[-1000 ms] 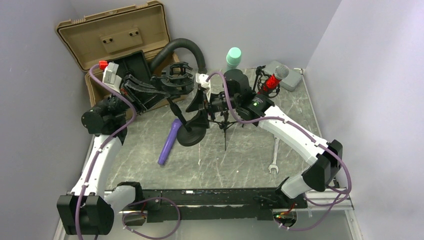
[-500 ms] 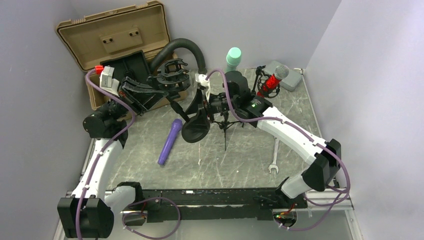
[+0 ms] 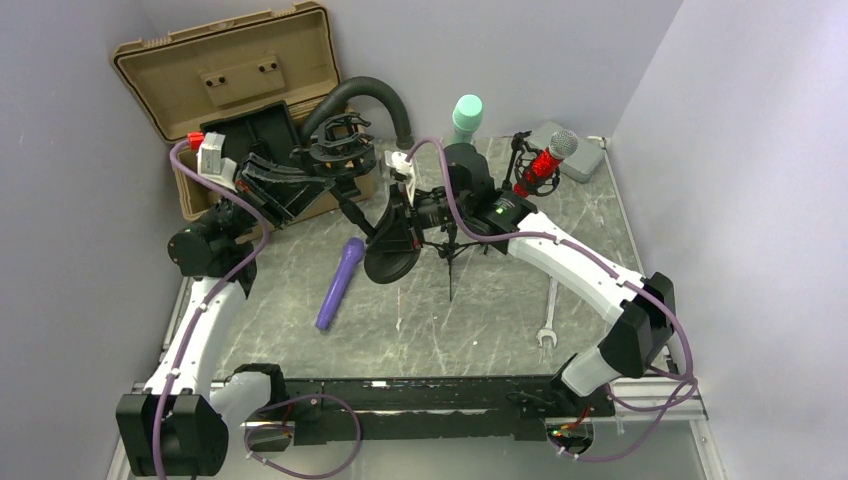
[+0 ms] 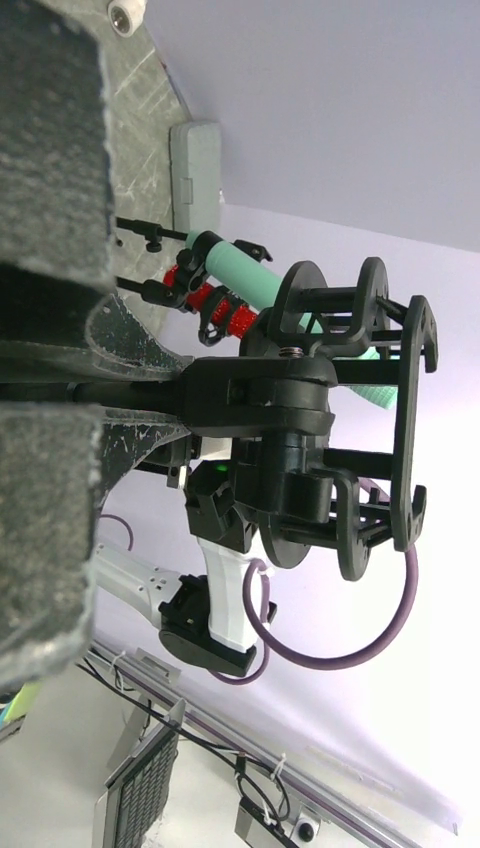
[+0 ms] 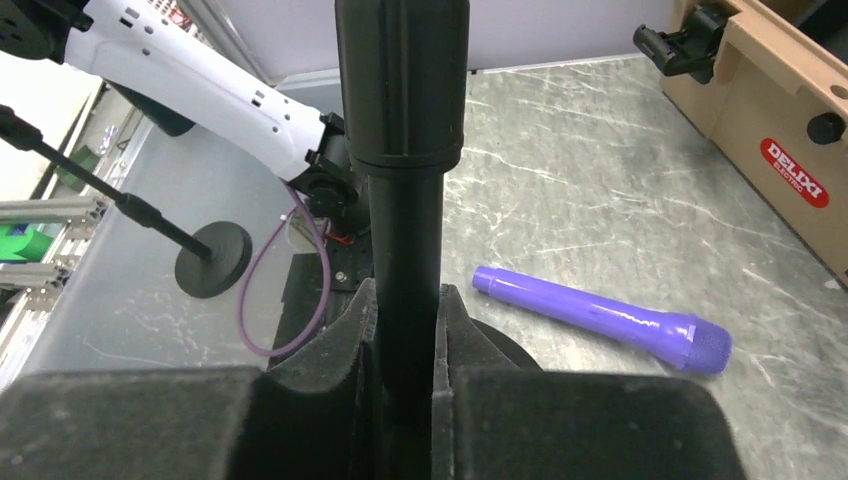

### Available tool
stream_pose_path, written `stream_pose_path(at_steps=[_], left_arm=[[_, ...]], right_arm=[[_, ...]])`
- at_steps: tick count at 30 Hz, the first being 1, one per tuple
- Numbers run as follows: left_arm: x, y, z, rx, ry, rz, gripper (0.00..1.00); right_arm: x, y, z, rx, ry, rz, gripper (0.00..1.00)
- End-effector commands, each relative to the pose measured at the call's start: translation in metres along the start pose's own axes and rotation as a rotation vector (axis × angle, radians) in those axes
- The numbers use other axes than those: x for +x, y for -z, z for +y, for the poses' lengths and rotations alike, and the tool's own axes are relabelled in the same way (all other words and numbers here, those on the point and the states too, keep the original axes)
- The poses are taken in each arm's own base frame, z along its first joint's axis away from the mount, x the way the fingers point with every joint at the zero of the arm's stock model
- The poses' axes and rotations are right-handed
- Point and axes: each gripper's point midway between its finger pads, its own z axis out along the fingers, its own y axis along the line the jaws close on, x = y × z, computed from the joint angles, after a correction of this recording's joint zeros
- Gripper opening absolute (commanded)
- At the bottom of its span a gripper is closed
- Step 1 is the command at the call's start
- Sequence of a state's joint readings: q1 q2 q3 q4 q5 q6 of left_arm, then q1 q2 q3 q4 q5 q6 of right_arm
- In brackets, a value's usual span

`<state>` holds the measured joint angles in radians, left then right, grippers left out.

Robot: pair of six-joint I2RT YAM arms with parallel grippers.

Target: Remove the microphone from the stand

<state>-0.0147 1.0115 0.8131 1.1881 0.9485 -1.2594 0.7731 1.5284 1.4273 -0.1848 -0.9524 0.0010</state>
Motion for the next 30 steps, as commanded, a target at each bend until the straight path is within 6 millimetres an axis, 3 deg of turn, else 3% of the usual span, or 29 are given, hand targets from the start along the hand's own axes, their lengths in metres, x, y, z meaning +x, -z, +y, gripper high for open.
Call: stream_pose_path(at_steps=[1,2,3,11,13,19,24,25,28,30], left_arm=[[-0.01,-0.001,-0.017,0.041,-0.051,-0.042,0.0],[-0.007,0.0,-0.018,0.044,-0.058,-0.026,0.05],[-0.003,0.001,-0.018,0.049,-0.069,-0.008,0.19],[0.028,0.013,-0.016,0.078,-0.182,0.138,0.93],[0.037,0.017,-0.012,0.081,-0.202,0.164,0.99],[0.052,0.017,0.0,0.079,-0.257,0.209,0.99],[0.056,0.006,-0.001,0.11,-0.235,0.212,0.82],[0.058,0.004,-0.002,0.115,-0.227,0.213,0.77],[0.061,-0.003,-0.002,0.127,-0.198,0.214,0.49],[0.062,-0.006,0.001,0.108,-0.16,0.203,0.17]], right_arm=[[-0.017,0.003,0.007,-0.027,0.04,-0.033,0.0],[-0.018,0.004,0.01,-0.034,0.041,-0.033,0.0],[-0.019,0.004,0.014,-0.052,0.041,-0.033,0.0],[-0.035,0.008,0.031,-0.123,0.054,-0.043,0.0],[-0.039,0.009,0.035,-0.141,0.053,-0.047,0.0],[-0.041,0.008,0.038,-0.167,0.051,-0.045,0.0],[-0.038,0.005,0.033,-0.162,0.043,-0.037,0.0],[-0.037,0.005,0.032,-0.158,0.041,-0.036,0.0],[-0.036,0.004,0.027,-0.138,0.039,-0.034,0.0],[-0.036,0.003,0.024,-0.113,0.041,-0.032,0.0]])
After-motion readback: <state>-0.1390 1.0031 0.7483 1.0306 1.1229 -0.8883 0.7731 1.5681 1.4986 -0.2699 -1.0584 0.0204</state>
